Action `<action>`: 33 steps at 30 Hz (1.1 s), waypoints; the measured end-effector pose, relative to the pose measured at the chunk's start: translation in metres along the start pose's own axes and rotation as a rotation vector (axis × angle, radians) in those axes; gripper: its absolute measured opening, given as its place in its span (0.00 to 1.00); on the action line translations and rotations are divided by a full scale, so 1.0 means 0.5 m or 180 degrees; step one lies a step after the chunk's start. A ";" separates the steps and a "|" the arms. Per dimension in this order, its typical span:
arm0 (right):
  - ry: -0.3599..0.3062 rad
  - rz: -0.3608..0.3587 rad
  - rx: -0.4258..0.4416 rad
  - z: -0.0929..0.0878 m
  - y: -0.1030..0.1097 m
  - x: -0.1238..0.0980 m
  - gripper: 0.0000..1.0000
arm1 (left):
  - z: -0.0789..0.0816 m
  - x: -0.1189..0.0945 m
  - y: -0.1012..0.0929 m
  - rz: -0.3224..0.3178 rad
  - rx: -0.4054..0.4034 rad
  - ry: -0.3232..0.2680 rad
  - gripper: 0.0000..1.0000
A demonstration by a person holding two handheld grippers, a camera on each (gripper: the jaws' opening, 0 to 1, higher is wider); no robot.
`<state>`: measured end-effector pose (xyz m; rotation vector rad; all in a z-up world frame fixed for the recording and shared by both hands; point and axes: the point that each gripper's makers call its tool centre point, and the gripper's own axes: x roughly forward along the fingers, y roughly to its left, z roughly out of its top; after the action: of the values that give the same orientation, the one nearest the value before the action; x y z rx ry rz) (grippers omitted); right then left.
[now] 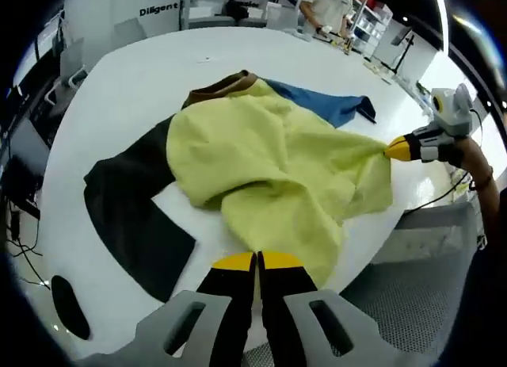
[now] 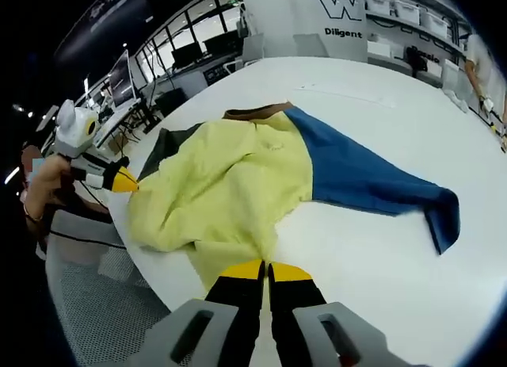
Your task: Fold the garment on the visible template until the final outline fits inside the template.
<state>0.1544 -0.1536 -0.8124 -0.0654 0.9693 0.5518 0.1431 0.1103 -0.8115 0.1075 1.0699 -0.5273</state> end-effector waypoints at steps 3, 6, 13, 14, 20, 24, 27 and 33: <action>0.0037 0.0044 0.0015 -0.006 0.007 -0.004 0.00 | -0.038 -0.015 0.011 0.0041 -0.0123 0.0124 0.00; 0.0136 0.0040 0.0028 -0.020 0.011 -0.006 0.00 | -0.064 -0.018 0.016 0.0076 -0.0205 0.0198 0.00; 0.0208 -0.0038 -0.0040 -0.032 0.012 -0.016 0.00 | -0.114 -0.016 0.041 0.0218 -0.0277 0.0337 0.00; 0.0229 -0.0049 -0.0047 -0.035 0.009 -0.016 0.00 | -0.118 -0.017 0.050 0.0279 -0.0262 0.0363 0.00; 0.0573 -0.0013 -0.0181 -0.081 -0.005 0.002 0.00 | -0.128 -0.014 0.088 0.0364 -0.0309 0.0440 0.00; 0.0611 -0.0056 -0.0239 -0.097 -0.014 0.033 0.00 | -0.135 0.002 0.084 0.0338 -0.0255 0.0545 0.00; 0.0676 -0.0070 -0.0176 -0.113 -0.018 0.043 0.00 | -0.146 0.009 0.077 0.0325 -0.0232 0.0648 0.00; 0.0710 -0.0053 -0.0126 -0.124 -0.017 0.043 0.00 | -0.163 0.017 0.073 0.0323 -0.0257 0.0768 0.00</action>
<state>0.1207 -0.1700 -0.8667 -0.1733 1.1738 0.5563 0.0975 0.1664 -0.8648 0.1563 1.3124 -0.3852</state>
